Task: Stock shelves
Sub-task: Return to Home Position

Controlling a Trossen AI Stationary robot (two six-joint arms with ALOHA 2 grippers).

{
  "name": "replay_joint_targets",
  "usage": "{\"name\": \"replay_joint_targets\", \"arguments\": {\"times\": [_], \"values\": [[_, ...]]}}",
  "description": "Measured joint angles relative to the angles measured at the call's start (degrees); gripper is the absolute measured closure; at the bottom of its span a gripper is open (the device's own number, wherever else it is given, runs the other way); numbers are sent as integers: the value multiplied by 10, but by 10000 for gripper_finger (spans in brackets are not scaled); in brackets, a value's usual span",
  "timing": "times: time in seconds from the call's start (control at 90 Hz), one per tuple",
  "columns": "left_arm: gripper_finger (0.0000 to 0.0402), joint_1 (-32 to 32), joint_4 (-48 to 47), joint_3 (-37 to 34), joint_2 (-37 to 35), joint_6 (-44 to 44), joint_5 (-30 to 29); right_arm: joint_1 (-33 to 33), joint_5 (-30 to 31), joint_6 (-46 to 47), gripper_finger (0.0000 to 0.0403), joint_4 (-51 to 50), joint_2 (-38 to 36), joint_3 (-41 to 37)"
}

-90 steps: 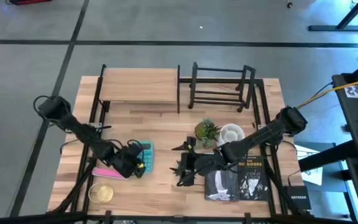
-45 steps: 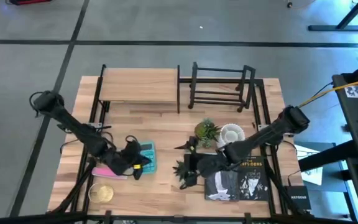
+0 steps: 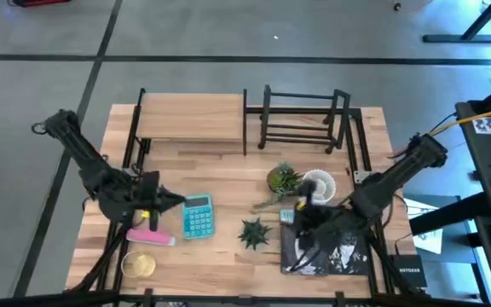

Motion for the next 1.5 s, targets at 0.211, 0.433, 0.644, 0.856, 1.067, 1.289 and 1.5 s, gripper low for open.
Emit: {"name": "replay_joint_targets", "arguments": {"times": [0.211,0.433,0.644,0.856,1.067,1.289,1.5], "values": [[401,-10,-119,-2,-71,-54,-34,-24,-46,25,131,8,-156,-104],[401,-10,-159,-14,-112,-72,-33,-72,-80,58,176,59,-362,-248],[401,-4,-205,-14,-158,-61,-32,-137,-187,-16,201,183,-538,-369],[401,23,-181,-14,-229,33,-27,-214,-325,-95,216,301,-643,-439],[401,40,-172,-14,-298,120,-2,-285,-437,-130,217,332,-657,-453],[401,41,-21,-62,-327,318,36,-351,-495,-137,217,344,-657,-453],[402,53,135,-147,-380,476,78,-405,-529,-128,217,342,-657,-453]]}}
